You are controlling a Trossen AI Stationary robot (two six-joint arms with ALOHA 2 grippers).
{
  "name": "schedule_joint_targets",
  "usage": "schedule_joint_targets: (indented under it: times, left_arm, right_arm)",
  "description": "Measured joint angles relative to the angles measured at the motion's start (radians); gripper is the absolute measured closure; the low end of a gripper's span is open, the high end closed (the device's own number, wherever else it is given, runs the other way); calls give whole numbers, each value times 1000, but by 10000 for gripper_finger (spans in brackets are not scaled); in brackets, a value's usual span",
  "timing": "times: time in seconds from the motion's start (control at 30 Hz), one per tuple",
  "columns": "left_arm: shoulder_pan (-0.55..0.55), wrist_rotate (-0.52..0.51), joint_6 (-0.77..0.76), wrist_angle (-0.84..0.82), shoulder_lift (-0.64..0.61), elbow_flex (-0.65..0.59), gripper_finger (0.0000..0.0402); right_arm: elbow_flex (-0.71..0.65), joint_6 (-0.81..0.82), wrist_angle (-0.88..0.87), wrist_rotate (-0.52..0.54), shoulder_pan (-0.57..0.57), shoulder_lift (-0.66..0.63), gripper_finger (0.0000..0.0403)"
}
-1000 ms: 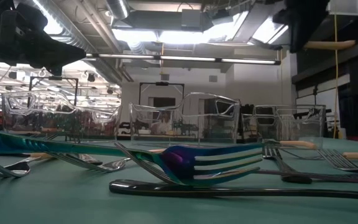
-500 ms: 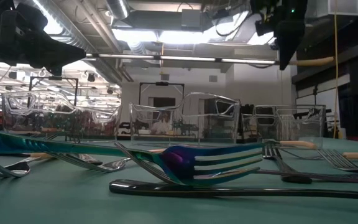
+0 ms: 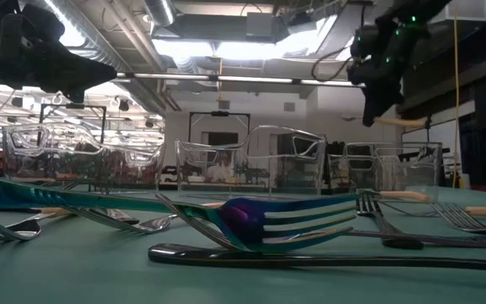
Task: Sort silverware by color (type)
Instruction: Put the orange fork into the right transparent bin
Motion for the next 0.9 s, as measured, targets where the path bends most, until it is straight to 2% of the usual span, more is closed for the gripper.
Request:
schedule_joint_targets:
  times: [0.13, 0.53, 0.7, 0.9]
  left_arm:
    - [0, 0, 0, 0, 0, 0, 356]
    - [0, 0, 0, 0, 0, 0, 356]
    - [0, 0, 0, 0, 0, 0, 356]
    - [0, 0, 0, 0, 0, 0, 356]
  right_arm:
    - [-87, 33, 99, -31, -16, 0, 381]
    - [-339, 84, 363, -32, -14, 0, 381]
    - [-394, 101, 446, -32, -13, 0, 381]
    - [-413, 176, 470, -8, -13, 0, 381]
